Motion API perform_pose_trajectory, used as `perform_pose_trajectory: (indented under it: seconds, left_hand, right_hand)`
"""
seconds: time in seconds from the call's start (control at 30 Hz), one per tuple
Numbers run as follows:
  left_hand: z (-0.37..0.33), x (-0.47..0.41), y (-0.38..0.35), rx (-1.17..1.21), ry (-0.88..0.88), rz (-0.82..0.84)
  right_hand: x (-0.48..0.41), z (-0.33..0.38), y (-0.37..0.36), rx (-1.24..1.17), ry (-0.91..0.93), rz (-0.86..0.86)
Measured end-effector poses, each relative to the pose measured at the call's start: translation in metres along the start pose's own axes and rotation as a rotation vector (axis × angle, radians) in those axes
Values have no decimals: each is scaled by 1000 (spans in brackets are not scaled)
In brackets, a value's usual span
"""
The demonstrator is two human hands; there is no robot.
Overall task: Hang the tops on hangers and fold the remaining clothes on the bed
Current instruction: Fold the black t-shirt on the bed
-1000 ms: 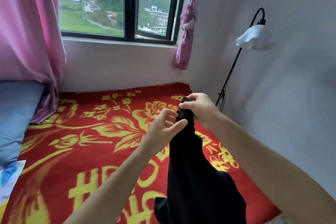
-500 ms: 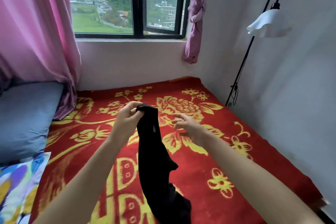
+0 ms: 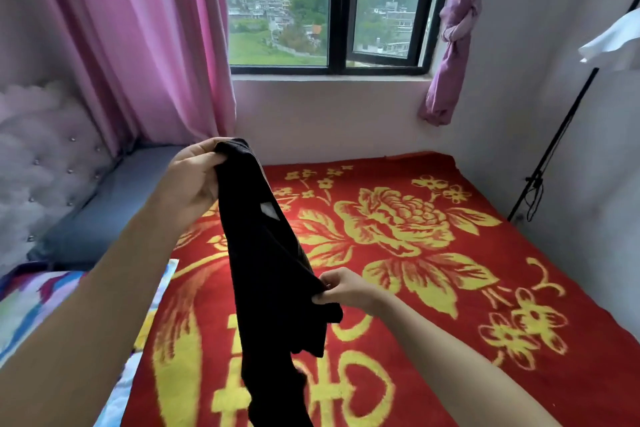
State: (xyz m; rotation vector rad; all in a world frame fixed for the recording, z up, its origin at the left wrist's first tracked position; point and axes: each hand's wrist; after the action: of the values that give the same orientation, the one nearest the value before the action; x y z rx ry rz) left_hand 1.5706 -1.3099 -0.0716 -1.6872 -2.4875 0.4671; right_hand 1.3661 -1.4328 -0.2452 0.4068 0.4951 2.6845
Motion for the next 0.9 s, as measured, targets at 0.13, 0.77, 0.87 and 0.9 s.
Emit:
perform_pose_trajectory:
  seconds: [0.13, 0.77, 0.87, 0.9]
  left_hand:
    - [-6, 8, 28, -71, -17, -123]
    - [2, 4, 16, -262, -16, -262]
    - [4, 1, 20, -277, -37, -289]
    - [3, 1, 22, -266, -39, -287]
  right_hand:
    - [-12, 9, -1, -85, 14, 207]
    - [-27, 63, -69, 11, 352, -131]
    - [-32, 59, -67, 80, 301, -266]
    - [-34, 56, -63, 116, 278, -311]
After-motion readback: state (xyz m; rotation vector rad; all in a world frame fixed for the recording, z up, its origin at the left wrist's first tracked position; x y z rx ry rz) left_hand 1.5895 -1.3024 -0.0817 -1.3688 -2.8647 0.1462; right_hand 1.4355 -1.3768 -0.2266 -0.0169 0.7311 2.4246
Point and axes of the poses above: each hand's wrist, its own x-axis away from the middle knuckle, its own y-axis out of the back of the hand, z = x × y, and after that the axes turned 8 degrees about y, right-handed
